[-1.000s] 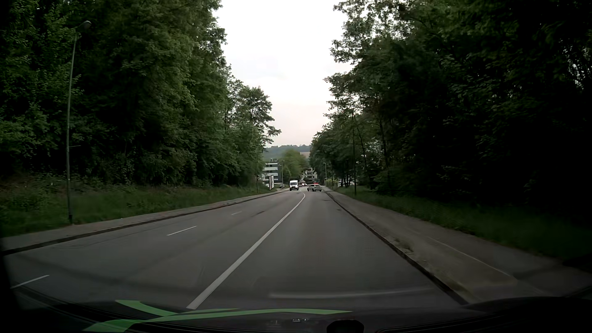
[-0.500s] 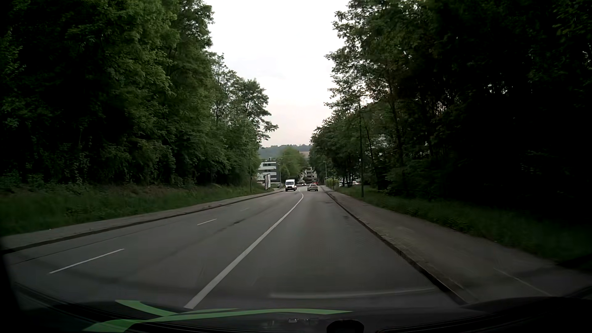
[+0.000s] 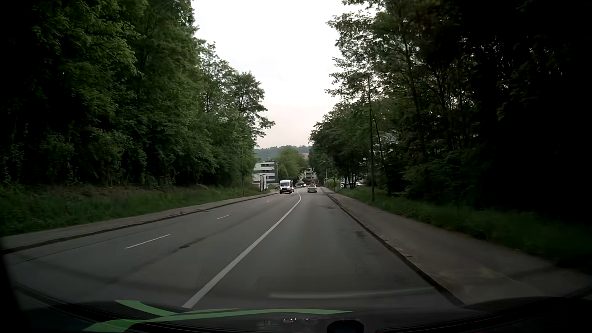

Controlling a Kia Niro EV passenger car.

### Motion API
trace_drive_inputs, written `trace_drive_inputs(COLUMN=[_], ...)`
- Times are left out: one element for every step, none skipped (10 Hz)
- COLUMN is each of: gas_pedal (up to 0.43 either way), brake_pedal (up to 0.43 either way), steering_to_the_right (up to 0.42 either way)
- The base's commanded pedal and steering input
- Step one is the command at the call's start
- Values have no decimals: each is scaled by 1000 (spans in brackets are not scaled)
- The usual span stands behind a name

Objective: Follow the waypoints while adhering to traffic rules and regulations

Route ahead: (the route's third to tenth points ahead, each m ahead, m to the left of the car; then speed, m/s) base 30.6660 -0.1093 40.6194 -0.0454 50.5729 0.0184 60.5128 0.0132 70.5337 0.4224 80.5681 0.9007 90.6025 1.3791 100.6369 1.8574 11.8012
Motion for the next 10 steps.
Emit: trace_drive_inputs(gas_pedal=[0,0,0,0,0,0,0,0,0,0], brake_pedal=[6,6,12,12,12,18,12,12,18,18], steering_to_the_right=[-2,-3,-4,-4,-5,-5,-5,-5,-5,-5])
